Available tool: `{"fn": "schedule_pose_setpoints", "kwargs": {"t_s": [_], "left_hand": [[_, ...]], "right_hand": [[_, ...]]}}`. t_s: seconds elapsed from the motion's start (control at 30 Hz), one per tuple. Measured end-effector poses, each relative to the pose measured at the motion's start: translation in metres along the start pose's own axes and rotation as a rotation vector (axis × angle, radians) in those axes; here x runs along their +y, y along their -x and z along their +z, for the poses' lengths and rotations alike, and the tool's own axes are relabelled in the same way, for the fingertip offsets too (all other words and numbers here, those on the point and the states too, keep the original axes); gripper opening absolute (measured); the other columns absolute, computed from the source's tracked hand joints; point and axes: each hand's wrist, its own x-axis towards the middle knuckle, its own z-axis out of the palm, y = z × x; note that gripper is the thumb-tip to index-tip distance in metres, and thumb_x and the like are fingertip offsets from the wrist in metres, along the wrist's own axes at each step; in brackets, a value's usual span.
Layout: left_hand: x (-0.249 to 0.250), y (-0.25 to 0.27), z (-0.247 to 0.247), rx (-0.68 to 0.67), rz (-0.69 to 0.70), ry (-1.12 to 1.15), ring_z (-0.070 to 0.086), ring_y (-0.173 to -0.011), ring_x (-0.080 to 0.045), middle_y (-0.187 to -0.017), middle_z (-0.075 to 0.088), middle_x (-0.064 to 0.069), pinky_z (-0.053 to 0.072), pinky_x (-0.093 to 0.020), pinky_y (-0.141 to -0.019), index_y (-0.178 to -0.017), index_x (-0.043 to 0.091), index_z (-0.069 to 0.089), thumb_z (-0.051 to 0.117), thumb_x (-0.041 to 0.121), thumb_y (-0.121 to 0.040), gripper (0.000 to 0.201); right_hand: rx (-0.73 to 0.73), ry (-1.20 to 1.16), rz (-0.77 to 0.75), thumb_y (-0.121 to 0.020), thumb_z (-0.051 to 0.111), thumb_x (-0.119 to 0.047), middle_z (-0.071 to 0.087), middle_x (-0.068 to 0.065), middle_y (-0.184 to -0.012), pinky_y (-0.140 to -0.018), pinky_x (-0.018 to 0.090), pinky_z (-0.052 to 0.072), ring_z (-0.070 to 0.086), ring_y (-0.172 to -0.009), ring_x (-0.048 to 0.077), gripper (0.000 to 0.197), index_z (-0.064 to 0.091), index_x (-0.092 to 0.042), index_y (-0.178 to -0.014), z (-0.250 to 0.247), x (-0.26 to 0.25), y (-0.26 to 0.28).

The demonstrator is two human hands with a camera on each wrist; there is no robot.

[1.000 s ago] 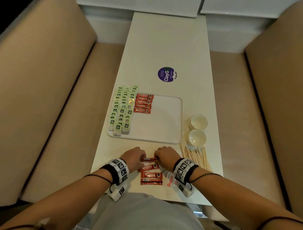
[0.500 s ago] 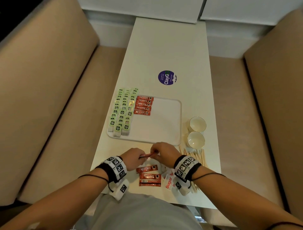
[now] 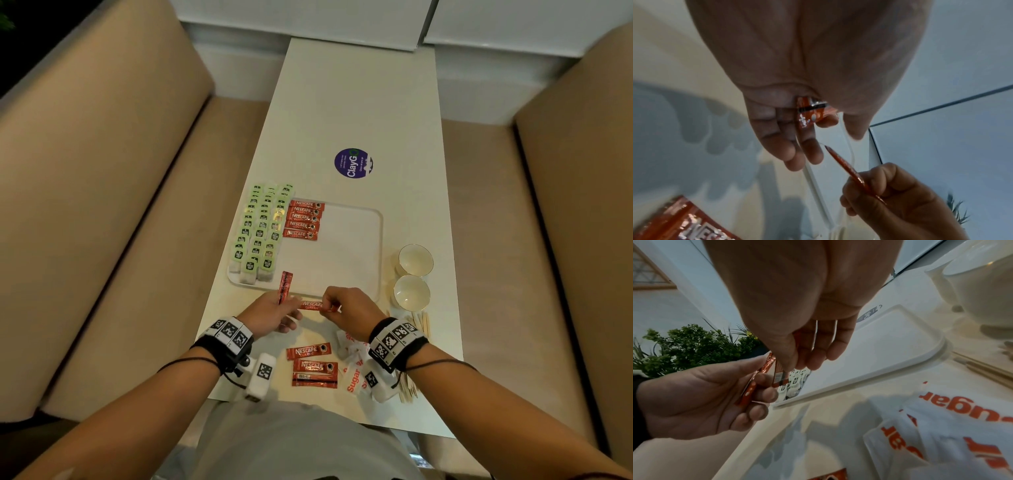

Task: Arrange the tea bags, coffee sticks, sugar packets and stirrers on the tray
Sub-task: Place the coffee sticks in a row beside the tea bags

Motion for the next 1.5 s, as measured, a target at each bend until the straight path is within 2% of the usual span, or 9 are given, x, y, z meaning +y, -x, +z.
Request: {"fn": "schedule_pose_setpoints", "kwargs": {"t_s": [0.07,0.17,0.33,0.57,0.7,0.83,1.03,1.33,1.5], "left_hand": [[0.0,-0.003,0.001,0.005,0.024,0.017,0.067,-0.074,-0.02,-0.095,0.072,-0.014,0.054,-0.026,-0.063,-0.115,-0.005,0.058,0.061,0.024,-0.099,0.032],[0.002,-0.005,0.003,0.083,0.048,0.106,0.068,-0.075,-0.021,-0.091,0.069,-0.016,0.054,-0.027,-0.064,-0.097,0.0,0.058,0.065,0.014,-0.096,0.016],[0.006,-0.004,0.002,0.158,0.054,0.287,0.066,-0.067,-0.018,-0.077,0.07,-0.008,0.054,-0.025,-0.06,-0.085,0.013,0.046,0.068,0.016,-0.094,0.024],[0.009,-0.003,-0.002,0.184,0.115,0.234,0.063,-0.064,-0.019,-0.069,0.062,-0.007,0.053,-0.025,-0.061,-0.085,0.014,0.046,0.07,0.006,-0.091,0.026],[0.015,-0.003,-0.005,0.187,0.169,0.171,0.064,-0.067,-0.019,-0.073,0.061,-0.008,0.052,-0.028,-0.066,-0.084,0.014,0.046,0.068,0.002,-0.092,0.026],[0.021,-0.004,-0.003,0.164,0.222,0.103,0.064,-0.074,-0.021,-0.079,0.064,-0.01,0.052,-0.032,-0.072,-0.087,0.013,0.048,0.066,0.002,-0.093,0.022],[0.022,-0.005,-0.006,0.17,0.209,-0.012,0.063,-0.075,-0.02,-0.081,0.066,-0.012,0.052,-0.033,-0.072,-0.092,0.011,0.051,0.071,0.009,-0.091,0.02],[0.019,-0.006,-0.008,0.208,0.219,-0.086,0.054,-0.058,-0.007,-0.073,0.063,-0.009,0.045,-0.025,-0.062,-0.087,0.008,0.05,0.063,0.012,-0.097,0.017],[0.016,-0.013,-0.016,0.265,0.209,0.034,0.06,-0.07,-0.014,-0.077,0.066,-0.006,0.046,-0.028,-0.065,-0.083,0.013,0.045,0.062,0.008,-0.097,0.022]], "right_hand": [[0.011,-0.003,-0.017,-0.093,0.068,-0.021,0.064,-0.012,-0.079,-0.069,0.025,0.047,0.058,-0.072,0.011,0.023,0.055,-0.032,-0.077,0.001,-0.002,-0.001],[0.029,-0.007,-0.047,-0.091,0.07,-0.019,0.064,-0.016,-0.076,-0.071,0.027,0.049,0.059,-0.072,0.006,0.031,0.052,-0.037,-0.073,0.0,-0.004,-0.002],[-0.069,0.124,-0.138,-0.089,0.074,-0.033,0.066,-0.016,-0.091,-0.075,0.028,0.042,0.054,-0.085,0.008,0.008,0.066,-0.031,-0.091,-0.003,-0.009,-0.001],[-0.087,0.049,-0.135,-0.083,0.071,-0.06,0.069,-0.015,-0.091,-0.07,0.023,0.042,0.058,-0.079,0.004,0.032,0.072,-0.033,-0.099,-0.007,-0.01,-0.003],[-0.022,-0.017,-0.101,-0.095,0.064,-0.048,0.072,-0.013,-0.084,-0.073,0.024,0.045,0.061,-0.076,-0.001,0.019,0.066,-0.03,-0.099,-0.01,-0.012,-0.008],[-0.012,-0.048,-0.073,-0.099,0.059,-0.045,0.074,-0.012,-0.078,-0.077,0.027,0.054,0.067,-0.073,0.001,0.03,0.06,-0.025,-0.121,-0.013,-0.017,-0.016],[-0.073,-0.059,-0.064,-0.102,0.054,-0.046,0.069,-0.006,-0.07,-0.07,0.032,0.055,0.064,-0.064,0.011,0.031,0.07,-0.02,-0.096,-0.009,-0.02,-0.025],[-0.032,-0.179,0.038,-0.098,0.06,-0.048,0.068,-0.005,-0.074,-0.063,0.024,0.048,0.056,-0.061,0.007,0.032,0.072,-0.02,-0.088,-0.007,-0.015,-0.031],[-0.058,-0.228,0.115,-0.101,0.058,-0.038,0.072,0.003,-0.079,-0.068,0.031,0.052,0.057,-0.064,0.01,0.026,0.074,-0.021,-0.089,-0.011,-0.001,-0.035]]}}
